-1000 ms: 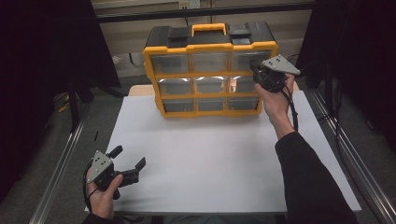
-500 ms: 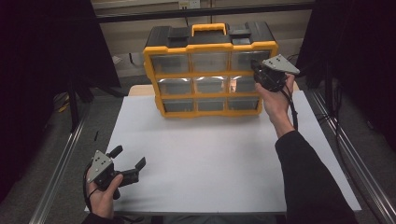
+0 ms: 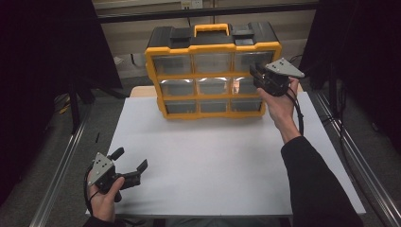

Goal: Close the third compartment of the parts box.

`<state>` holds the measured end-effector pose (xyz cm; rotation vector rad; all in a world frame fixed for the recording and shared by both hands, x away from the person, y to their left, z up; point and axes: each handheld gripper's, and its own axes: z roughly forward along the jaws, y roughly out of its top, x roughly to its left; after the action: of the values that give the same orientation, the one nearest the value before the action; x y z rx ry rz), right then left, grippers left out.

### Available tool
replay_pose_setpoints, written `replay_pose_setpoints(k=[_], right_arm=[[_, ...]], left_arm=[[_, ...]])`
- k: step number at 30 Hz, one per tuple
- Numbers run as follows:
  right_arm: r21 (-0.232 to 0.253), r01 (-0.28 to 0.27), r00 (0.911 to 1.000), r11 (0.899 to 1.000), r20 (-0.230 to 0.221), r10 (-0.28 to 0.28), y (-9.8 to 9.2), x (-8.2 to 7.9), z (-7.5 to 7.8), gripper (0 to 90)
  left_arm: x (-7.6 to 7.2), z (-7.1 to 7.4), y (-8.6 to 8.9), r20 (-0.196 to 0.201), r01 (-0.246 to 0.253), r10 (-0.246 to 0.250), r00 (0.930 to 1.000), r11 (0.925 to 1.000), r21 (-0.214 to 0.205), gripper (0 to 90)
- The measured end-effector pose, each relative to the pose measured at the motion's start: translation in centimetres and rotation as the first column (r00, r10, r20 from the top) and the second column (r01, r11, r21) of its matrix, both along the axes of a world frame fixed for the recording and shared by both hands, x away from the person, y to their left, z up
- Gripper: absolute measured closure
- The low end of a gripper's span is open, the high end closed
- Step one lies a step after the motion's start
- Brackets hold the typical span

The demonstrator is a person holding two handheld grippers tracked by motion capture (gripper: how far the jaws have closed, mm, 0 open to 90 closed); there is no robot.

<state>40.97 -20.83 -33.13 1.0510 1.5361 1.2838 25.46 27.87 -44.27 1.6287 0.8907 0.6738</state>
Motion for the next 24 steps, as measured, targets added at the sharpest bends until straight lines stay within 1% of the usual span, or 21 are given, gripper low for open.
replay_pose_setpoints(k=[1,3,5,7,8,10,12,15,16,18,19,21,22,23,24], right_arm=[[0.008,-0.006,1.0,1.0,-0.002,0.006,0.1,-0.2,0.0,64.9],[0.014,-0.016,0.9999,1.0,-0.001,0.016,0.2,-0.5,0.0,57.1],[0.018,-0.033,0.9994,0.999,-0.005,0.033,0.2,-0.9,0.1,54.3],[0.029,-0.045,0.999,0.999,0.003,0.045,0.2,-1.3,0.0,46.9],[0.027,-0.042,0.9991,0.999,0.002,0.042,0.2,-1.5,0.0,44.8],[0.033,-0.058,0.9983,0.998,-0.01,0.058,0.2,-1.8,-0.4,41.1],[0.027,-0.057,0.9982,0.998,-0.018,0.058,0.1,-2.1,-0.8,34.6],[0.041,-0.069,0.9965,0.997,-0.044,0.071,-0.1,-2.5,-1.4,25.6],[0.047,-0.069,0.9965,0.996,-0.044,0.071,-0.2,-2.7,-1.6,23.5],[0.043,-0.069,0.9966,0.997,-0.043,0.071,-0.3,-3.0,-1.9,18.2],[0.048,-0.076,0.9958,0.996,-0.048,0.078,-0.4,-3.1,-2.0,15.9],[0.058,-0.088,0.9939,0.994,-0.061,0.092,-0.5,-3.4,-2.2,11.4],[0.062,-0.091,0.9936,0.994,-0.061,0.095,-0.6,-3.6,-2.3,10.3],[0.06,-0.095,0.994,0.994,-0.049,0.098,-0.6,-3.9,-2.4,9.4],[0.052,-0.104,0.993,0.993,-0.049,0.107,-0.6,-4.1,-2.6,7.8]], left_arm=[[-0.1,0.0,0.0,-0.001,-0.001,0.001,1.0,1.0,-0.006,2.6],[-0.1,0.0,0.0,-0.001,-0.002,0.002,1.0,1.0,0.004,2.6],[-0.1,0.1,0.1,0.001,-0.004,0.004,1.0,1.0,0.009,2.6],[-0.1,0.1,0.1,0.0,-0.002,0.002,1.0,0.9999,0.01,2.6],[-0.1,0.1,0.1,0.001,-0.001,0.001,1.0,1.0,0.009,2.6],[-0.1,0.1,0.1,0.002,-0.002,0.002,1.0,1.0,0.01,2.6],[-0.1,0.0,0.1,0.002,-0.002,0.002,1.0,1.0,0.01,2.7],[-0.1,0.1,0.1,0.0,-0.004,0.004,1.0,0.9999,0.011,2.6],[-0.1,0.1,0.1,0.0,-0.003,0.003,1.0,0.9999,0.01,2.6],[-0.1,0.0,0.0,-0.001,-0.002,0.002,1.0,1.0,0.004,2.6],[-0.1,0.0,0.0,0.002,-0.002,0.002,1.0,1.0,0.008,2.6],[-0.1,0.0,0.0,0.002,-0.004,0.004,1.0,1.0,0.0,2.6],[-0.1,0.0,0.0,0.002,-0.003,0.003,1.0,1.0,0.006,2.6],[-0.1,0.0,0.0,0.001,-0.003,0.003,1.0,1.0,0.005,2.6],[-0.1,0.0,0.0,0.001,-0.003,0.003,1.0,0.9999,0.01,2.6]])
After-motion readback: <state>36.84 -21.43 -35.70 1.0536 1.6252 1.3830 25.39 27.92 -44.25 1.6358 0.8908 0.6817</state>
